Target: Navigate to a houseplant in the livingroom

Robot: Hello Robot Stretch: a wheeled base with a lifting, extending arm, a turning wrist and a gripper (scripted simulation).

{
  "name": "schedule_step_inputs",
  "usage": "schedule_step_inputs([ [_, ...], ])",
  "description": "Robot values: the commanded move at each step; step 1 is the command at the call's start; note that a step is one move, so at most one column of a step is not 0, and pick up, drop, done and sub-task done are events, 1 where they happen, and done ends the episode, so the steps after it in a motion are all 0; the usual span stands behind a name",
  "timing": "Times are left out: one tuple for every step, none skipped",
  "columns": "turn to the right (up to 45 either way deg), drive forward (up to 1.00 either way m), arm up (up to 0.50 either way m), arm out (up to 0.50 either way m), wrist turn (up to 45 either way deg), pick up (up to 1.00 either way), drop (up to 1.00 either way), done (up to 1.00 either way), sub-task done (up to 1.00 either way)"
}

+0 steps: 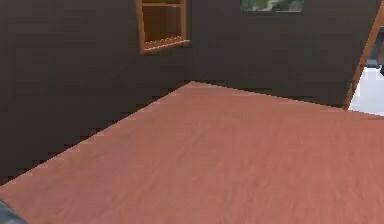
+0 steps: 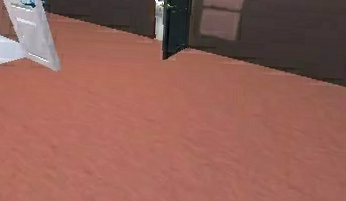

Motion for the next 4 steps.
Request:
schedule_step_inputs([
  [45.0, 0.00, 0.00, 0.00, 0.0, 0.00, 0.00, 0.00, 0.00],
  [45.0, 0.00, 0.00, 0.00, 0.0, 0.00, 0.00, 0.00, 0.00],
  [27.0, 0.00, 0.00, 0.00, 0.0, 0.00, 0.00, 0.00, 0.00],
  [0.0, 0.15, 0.00, 0.00, 0.0, 0.00, 0.00, 0.00, 0.00],
])
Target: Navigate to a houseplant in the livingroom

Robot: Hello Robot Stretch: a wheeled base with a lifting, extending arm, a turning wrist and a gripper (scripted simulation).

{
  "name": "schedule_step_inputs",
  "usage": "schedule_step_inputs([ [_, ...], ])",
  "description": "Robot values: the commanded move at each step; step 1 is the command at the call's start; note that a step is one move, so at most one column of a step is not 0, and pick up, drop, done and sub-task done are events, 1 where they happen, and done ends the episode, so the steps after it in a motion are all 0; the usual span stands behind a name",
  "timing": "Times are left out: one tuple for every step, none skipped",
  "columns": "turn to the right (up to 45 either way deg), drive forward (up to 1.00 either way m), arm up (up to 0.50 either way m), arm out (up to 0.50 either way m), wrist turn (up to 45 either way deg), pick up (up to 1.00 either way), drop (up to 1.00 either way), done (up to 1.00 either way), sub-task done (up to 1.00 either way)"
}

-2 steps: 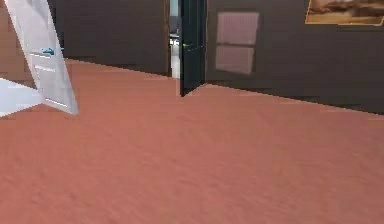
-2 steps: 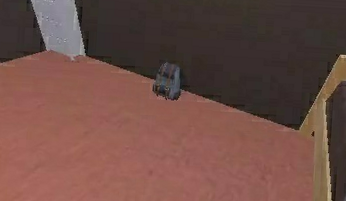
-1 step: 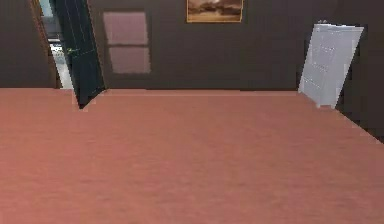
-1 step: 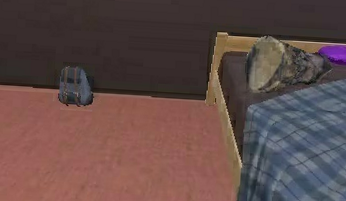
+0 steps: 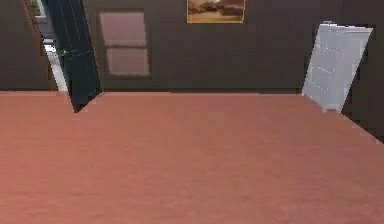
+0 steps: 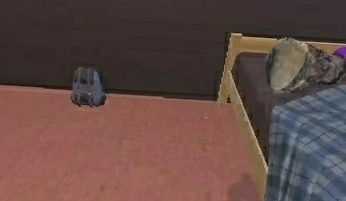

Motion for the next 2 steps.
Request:
schedule_step_inputs([
  [-45.0, 0.00, 0.00, 0.00, 0.0, 0.00, 0.00, 0.00, 0.00],
  [0.0, 1.00, 0.00, 0.00, 0.0, 0.00, 0.00, 0.00, 0.00],
])
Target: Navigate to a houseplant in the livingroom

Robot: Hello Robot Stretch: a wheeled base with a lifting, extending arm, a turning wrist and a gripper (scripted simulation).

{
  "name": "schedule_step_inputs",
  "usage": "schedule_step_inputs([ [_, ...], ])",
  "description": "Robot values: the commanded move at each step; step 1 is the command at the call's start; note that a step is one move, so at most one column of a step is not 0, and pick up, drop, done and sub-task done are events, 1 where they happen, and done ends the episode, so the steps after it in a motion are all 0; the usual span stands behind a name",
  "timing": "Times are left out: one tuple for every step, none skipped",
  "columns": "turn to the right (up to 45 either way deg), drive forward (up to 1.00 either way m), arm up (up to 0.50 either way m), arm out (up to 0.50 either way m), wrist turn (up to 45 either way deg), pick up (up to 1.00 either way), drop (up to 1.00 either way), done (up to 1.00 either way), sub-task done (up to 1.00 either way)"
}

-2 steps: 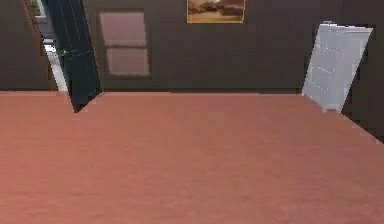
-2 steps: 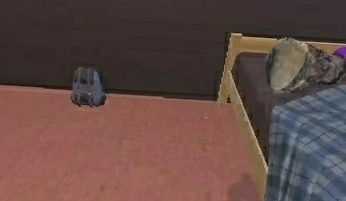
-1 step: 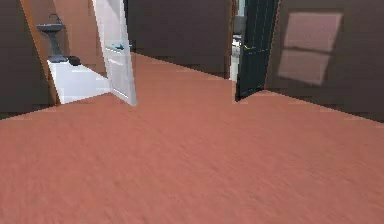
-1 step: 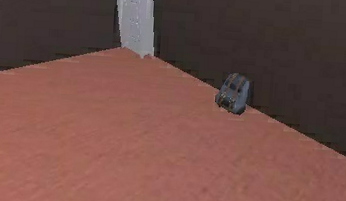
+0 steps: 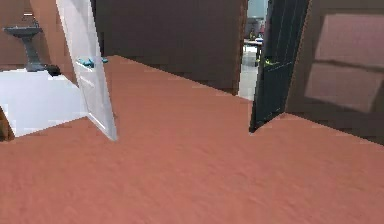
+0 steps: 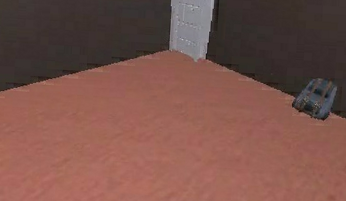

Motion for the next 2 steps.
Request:
schedule_step_inputs([
  [0.0, 1.00, 0.00, 0.00, 0.0, 0.00, 0.00, 0.00, 0.00],
  [0.0, 1.00, 0.00, 0.00, 0.0, 0.00, 0.00, 0.00, 0.00],
])
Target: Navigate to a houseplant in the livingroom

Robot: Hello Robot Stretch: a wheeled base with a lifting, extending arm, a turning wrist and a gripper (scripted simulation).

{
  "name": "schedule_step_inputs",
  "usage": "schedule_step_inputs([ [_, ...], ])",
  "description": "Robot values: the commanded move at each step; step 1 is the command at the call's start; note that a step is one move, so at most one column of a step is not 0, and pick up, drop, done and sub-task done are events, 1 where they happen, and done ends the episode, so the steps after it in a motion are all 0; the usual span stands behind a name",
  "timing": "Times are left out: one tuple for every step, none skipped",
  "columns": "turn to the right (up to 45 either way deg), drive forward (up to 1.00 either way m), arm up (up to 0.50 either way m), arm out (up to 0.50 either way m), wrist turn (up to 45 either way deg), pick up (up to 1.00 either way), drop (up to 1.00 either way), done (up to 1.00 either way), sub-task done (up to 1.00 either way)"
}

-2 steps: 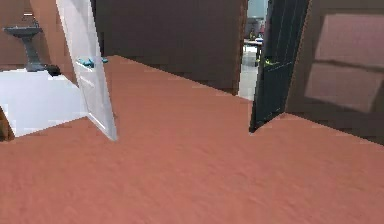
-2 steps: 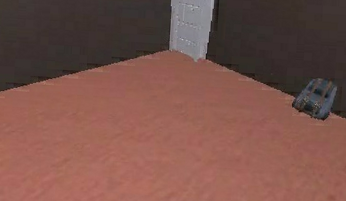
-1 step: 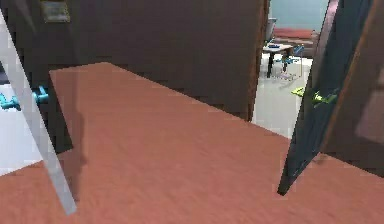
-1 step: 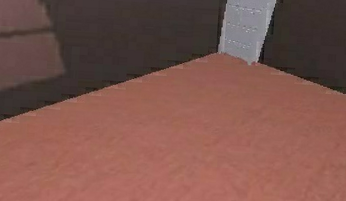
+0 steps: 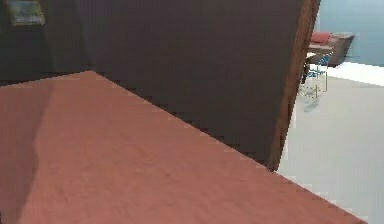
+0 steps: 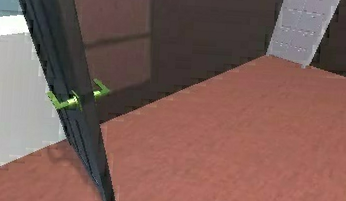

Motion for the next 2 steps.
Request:
schedule_step_inputs([
  [6.0, 0.00, 0.00, 0.00, 0.0, 0.00, 0.00, 0.00, 0.00],
  [0.0, 0.05, 0.00, 0.00, 0.0, 0.00, 0.00, 0.00, 0.00],
])
